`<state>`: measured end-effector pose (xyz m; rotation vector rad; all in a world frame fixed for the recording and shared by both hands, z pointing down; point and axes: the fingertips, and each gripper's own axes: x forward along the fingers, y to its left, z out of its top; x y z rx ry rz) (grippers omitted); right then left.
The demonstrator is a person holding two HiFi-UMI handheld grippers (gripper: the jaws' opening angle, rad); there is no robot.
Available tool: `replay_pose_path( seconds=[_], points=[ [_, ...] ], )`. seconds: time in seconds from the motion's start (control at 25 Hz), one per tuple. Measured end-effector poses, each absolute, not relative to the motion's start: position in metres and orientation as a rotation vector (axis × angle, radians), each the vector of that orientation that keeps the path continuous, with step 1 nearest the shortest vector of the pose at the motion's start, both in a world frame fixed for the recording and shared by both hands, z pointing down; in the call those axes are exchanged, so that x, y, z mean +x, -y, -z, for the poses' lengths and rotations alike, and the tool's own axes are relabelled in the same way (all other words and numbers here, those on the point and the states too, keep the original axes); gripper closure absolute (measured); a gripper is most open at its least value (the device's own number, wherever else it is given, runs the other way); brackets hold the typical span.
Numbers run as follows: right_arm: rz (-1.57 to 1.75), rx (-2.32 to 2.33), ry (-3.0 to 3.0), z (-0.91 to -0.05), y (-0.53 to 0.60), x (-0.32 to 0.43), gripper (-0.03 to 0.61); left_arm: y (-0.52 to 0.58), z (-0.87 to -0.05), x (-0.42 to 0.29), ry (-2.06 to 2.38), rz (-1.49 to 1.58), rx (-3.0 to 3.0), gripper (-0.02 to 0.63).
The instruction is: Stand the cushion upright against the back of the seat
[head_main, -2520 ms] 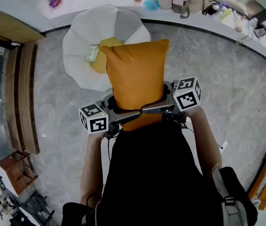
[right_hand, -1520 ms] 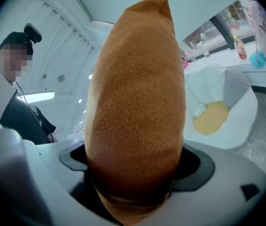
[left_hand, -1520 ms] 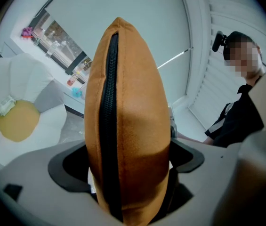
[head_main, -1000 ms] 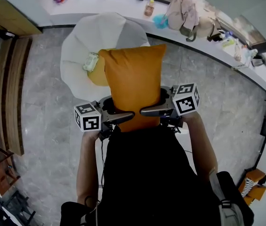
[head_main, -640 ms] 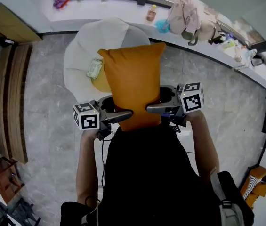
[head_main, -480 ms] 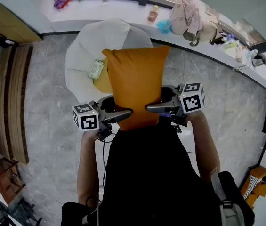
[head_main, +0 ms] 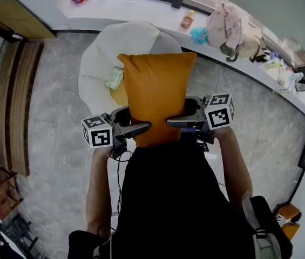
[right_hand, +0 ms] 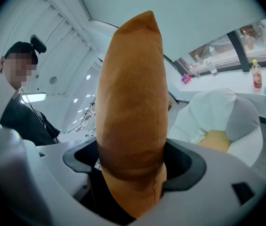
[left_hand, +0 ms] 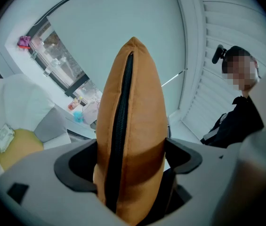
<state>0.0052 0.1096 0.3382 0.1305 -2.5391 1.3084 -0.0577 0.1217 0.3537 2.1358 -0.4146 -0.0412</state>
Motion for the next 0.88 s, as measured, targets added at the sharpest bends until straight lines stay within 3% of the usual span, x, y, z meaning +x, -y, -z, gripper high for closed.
replay_pose_path(
  seconds=[0.44, 0.88],
  points=[
    [-1.287, -0.13, 2.49, -0.363, -0.011, 0.04, 0.144, -0.035, -0.374, -0.02, 0.616, 0.022, 2.042, 0.169],
    [-1.219, -0.451, 2.28, -0.462, 0.051, 0.063, 0.144, 0.02, -0.467, 0.007, 0.739, -0.101, 1.891, 0.17]
  ],
)
